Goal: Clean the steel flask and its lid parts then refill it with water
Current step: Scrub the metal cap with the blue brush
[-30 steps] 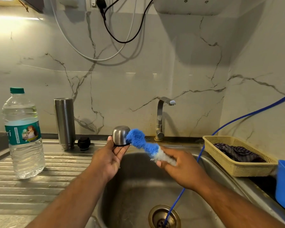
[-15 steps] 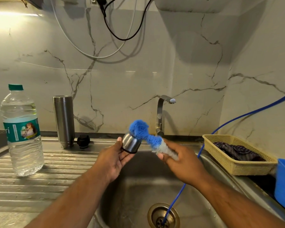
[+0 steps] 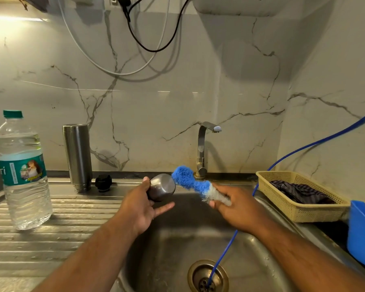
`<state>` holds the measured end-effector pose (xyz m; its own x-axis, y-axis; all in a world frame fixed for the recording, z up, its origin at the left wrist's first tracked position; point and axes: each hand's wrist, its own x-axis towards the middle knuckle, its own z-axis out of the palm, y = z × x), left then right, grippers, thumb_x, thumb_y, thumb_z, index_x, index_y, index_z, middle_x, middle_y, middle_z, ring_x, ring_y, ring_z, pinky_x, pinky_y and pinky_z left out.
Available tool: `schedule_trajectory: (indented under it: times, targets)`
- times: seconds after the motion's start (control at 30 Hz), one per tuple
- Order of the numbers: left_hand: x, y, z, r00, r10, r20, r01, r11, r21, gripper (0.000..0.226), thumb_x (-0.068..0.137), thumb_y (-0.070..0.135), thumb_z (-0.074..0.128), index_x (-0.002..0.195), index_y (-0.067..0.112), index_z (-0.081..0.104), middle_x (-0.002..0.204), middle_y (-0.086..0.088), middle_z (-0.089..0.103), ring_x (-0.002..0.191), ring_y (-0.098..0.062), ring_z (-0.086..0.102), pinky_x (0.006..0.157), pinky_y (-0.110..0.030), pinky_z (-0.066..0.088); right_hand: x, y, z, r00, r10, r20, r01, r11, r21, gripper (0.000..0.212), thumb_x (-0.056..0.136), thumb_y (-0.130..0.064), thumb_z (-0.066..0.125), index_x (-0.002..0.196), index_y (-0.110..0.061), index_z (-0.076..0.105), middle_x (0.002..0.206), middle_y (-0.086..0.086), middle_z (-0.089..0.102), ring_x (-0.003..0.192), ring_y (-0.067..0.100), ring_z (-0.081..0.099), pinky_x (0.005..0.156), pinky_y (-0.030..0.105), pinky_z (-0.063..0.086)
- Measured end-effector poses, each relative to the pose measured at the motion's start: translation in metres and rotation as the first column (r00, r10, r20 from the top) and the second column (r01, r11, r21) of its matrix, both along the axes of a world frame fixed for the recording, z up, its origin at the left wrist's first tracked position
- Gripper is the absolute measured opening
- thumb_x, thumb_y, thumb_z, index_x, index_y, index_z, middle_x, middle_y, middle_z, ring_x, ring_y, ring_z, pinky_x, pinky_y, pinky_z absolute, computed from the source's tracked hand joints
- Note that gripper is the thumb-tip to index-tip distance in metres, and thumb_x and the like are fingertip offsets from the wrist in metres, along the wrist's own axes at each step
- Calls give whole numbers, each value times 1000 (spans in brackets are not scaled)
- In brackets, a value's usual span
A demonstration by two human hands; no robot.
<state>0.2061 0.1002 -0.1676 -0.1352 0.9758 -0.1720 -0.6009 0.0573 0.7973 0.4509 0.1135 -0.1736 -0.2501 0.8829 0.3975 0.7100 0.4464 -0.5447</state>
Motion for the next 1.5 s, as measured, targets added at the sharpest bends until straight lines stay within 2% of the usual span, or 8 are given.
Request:
schedule_trajectory:
  times: [0.13, 0.23, 0.33, 0.8, 0.93, 1.03, 1.3, 1.5]
  targets:
    - [1, -2, -2, 966, -16, -256, 50, 990, 129, 32, 95, 27, 68, 122, 14, 57, 126, -20, 57, 111, -34, 64, 92, -49, 58, -1, -4, 1, 998, 48, -46, -46, 998, 35, 52, 96, -43, 65, 146, -37, 51, 125, -17, 66, 106, -5, 59, 80, 11, 41]
    - [-1, 1, -14, 505, 144, -851, 134, 961, 243, 40, 83, 33, 82, 117, 28, 62, 126, -7, 53, 105, -18, 60, 79, -19, 53, -6, -5, 4, 995, 83, -46, -81, 996, 39, 57, 97, -45, 63, 149, -45, 39, 129, -19, 59, 110, -3, 56, 81, 9, 41]
    - [-5, 0, -17, 215, 247, -945, 179, 941, 287, 44, 78, 29, 86, 111, 28, 56, 114, 3, 54, 90, -6, 55, 59, -7, 42, -1, -4, 3, 992, 116, 57, -119, 992, 39, 58, 96, -46, 64, 147, -53, 36, 133, -17, 58, 112, 0, 56, 88, 21, 48]
    - [-16, 6, -17, 272, 328, -905, 498, 756, 424, 49, 98, 23, 64, 139, 43, 46, 138, 10, 49, 123, -7, 54, 99, -24, 50, 13, -14, 15, 918, 275, -287, -379, 822, -424, 32, 98, -52, 57, 108, -27, 74, 62, 2, 57, 44, 12, 44, 43, 24, 38]
    - [-5, 3, -15, 747, 83, -660, 291, 851, 437, 35, 97, 43, 54, 126, 25, 58, 123, -12, 62, 92, -20, 65, 74, -29, 55, 2, -12, 15, 958, 273, -85, -286, 923, -258, 29, 96, -45, 66, 122, -34, 71, 85, -18, 73, 68, -1, 63, 65, 19, 49]
    - [-1, 2, -11, 871, -101, -481, 236, 945, 228, 54, 93, 60, 53, 123, 16, 62, 106, -19, 68, 65, -17, 56, 54, -27, 47, -2, -7, 18, 948, 166, 272, -171, 985, -5, 49, 93, -51, 66, 141, -48, 54, 119, -18, 70, 95, -3, 59, 79, 23, 48]
    - [1, 4, -23, 404, 200, -892, 352, 866, 354, 45, 90, 66, 55, 129, 48, 45, 115, 2, 62, 87, -18, 69, 72, -33, 60, 2, -15, 17, 925, 320, -204, -374, 860, -347, 18, 100, -41, 62, 101, -28, 74, 62, -4, 65, 47, 8, 52, 48, 23, 42]
    - [5, -13, -14, 764, -226, -604, 291, 957, 10, 75, 81, 81, 47, 122, 20, 64, 102, -18, 72, 55, -10, 50, 43, -22, 42, -7, -12, 8, 885, 119, 451, -146, 989, 26, 48, 99, -52, 55, 143, -62, 39, 118, -17, 69, 81, -1, 57, 69, 18, 39]
